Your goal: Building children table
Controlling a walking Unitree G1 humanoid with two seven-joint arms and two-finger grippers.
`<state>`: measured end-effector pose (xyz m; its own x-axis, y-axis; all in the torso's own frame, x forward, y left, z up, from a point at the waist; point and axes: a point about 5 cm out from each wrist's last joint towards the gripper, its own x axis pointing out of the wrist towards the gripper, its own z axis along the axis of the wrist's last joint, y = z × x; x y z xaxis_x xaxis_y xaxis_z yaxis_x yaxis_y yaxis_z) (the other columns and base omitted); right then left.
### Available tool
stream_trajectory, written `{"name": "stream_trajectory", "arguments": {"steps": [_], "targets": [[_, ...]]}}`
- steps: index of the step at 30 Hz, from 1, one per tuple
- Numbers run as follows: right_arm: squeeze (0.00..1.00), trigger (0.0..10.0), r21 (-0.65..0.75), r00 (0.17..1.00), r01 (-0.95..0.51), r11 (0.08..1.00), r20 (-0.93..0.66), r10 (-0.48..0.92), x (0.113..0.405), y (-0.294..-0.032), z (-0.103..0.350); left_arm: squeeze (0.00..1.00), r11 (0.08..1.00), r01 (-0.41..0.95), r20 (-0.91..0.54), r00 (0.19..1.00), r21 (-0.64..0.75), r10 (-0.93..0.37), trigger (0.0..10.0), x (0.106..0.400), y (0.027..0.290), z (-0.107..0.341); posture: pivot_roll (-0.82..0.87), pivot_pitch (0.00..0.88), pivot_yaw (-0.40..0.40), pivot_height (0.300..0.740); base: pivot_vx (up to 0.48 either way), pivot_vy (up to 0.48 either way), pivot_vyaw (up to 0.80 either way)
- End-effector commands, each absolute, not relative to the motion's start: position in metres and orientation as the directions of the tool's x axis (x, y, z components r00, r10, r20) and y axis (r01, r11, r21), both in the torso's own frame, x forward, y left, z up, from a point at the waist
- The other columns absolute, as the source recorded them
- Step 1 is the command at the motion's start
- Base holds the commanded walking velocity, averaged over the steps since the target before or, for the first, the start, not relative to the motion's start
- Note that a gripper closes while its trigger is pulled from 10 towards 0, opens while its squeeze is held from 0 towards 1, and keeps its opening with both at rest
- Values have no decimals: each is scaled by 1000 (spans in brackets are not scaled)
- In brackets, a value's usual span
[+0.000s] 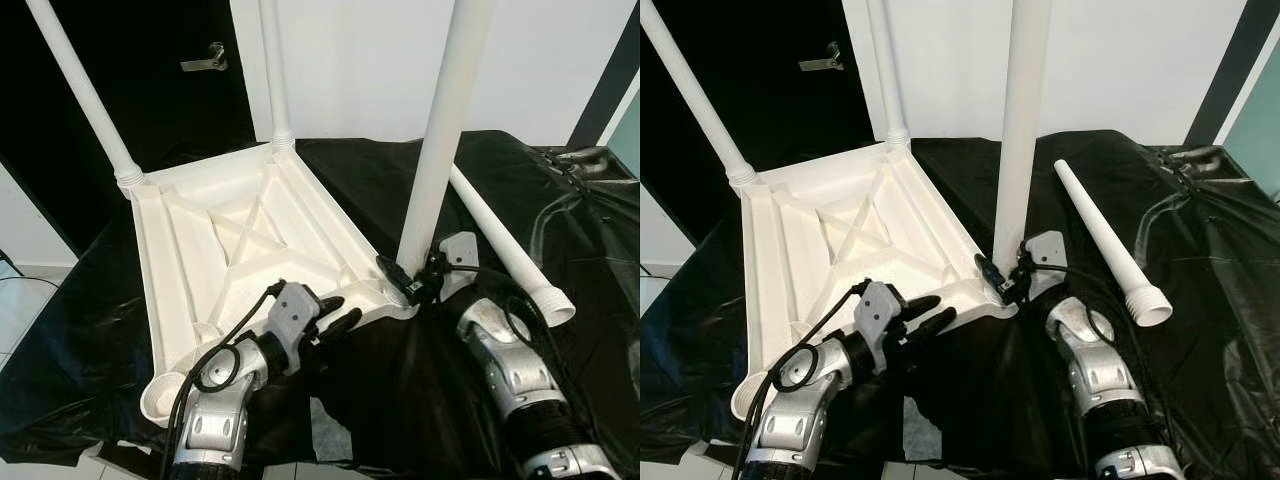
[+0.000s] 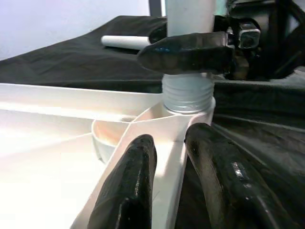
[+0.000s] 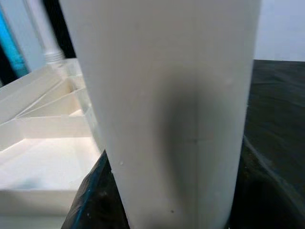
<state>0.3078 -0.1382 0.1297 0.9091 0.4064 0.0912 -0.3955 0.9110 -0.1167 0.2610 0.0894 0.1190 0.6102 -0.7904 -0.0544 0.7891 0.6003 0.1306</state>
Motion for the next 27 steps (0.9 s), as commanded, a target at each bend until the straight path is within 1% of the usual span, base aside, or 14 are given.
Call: {"name": "stream_trajectory", "arguments": {"steps": [1,2,4,5,6,7,9,12,18,21,22,23,24,27], "targets": [[0,10000,-85,953,-299,950,18,302,306,-141,115,0,887,441,-9,896,135,-443,10000,274,106,117,42,0,46,740,0,0,0],[0,10000,-82,973,-228,970,14,230,305,-139,114,0,887,439,-9,897,141,-442,10000,273,107,117,43,0,45,740,0,0,0],[0,10000,-82,973,-228,970,14,230,305,-139,114,0,887,439,-9,897,141,-442,10000,273,107,117,43,0,45,740,0,0,0],[0,10000,-72,995,-99,992,8,100,303,-135,113,0,884,443,-9,895,150,-446,10000,272,106,116,47,0,43,740,0,0,0],[0,10000,-72,995,-99,992,8,100,303,-135,113,0,884,443,-9,895,150,-446,10000,272,106,116,47,0,43,740,0,0,0],[0,10000,-69,999,-31,997,8,32,301,-131,112,0,882,447,-9,893,153,-451,10000,271,105,116,47,0,43,740,0,0,0],[0,10000,-48,1000,-1,999,2,1,298,-124,111,0,880,452,-10,890,145,-456,10000,270,105,116,47,0,44,740,0,0,0],[0,10000,-34,1000,-22,999,6,22,296,-113,113,0,876,462,-11,885,140,-465,10000,271,104,116,41,0,46,740,0,0,0],[0,10000,-34,999,-35,999,20,35,293,-111,115,0,861,479,-2,874,169,-486,10000,273,103,119,39,0,47,740,0,0,0],[0,10000,-15,997,-60,998,37,61,292,-111,118,0,837,523,-19,850,160,-527,10000,273,101,119,36,0,49,740,0,0,0],[329,10000,-13,997,-60,998,53,61,292,-112,120,0,823,543,-26,837,166,-547,10000,272,100,119,34,0,50,740,0,0,0],[329,10000,-13,997,-60,998,53,61,292,-112,120,0,823,543,-26,837,166,-547,10000,272,100,119,34,0,50,740,0,0,0],[1000,10000,-8,996,-64,998,66,65,291,-114,123,0,802,578,-36,814,149,-579,10000,270,99,118,34,0,51,740,0,0,0],[1000,10000,-11,994,-73,997,85,74,290,-116,126,0,783,607,-37,793,139,-608,10000,267,96,119,34,0,48,740,0,0,0]]}}
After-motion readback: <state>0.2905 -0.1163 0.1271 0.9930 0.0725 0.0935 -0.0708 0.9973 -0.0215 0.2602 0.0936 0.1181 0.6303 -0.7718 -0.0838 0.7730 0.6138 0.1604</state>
